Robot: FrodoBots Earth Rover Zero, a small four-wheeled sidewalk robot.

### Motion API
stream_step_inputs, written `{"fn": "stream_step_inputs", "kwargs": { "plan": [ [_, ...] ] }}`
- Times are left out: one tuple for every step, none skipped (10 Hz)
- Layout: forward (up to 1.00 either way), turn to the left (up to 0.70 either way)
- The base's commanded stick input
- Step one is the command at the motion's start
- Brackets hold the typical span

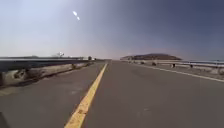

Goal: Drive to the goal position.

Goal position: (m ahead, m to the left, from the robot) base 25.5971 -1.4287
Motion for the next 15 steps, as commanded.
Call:
{"fn": "stream_step_inputs", "kwargs": {
  "plan": [
    [0.5, 0.0],
    [0.5, 0.0],
    [0.5, 0.0],
    [0.5, 0.0],
    [0.5, 0.27],
    [0.5, 0.2],
    [0.5, 0.13],
    [0.5, 0.05],
    [0.5, 0.0],
    [0.5, 0.0],
    [0.5, 0.0],
    [0.5, 0.0],
    [0.5, 0.0],
    [0.5, 0.0],
    [0.5, 0.0]
  ]
}}
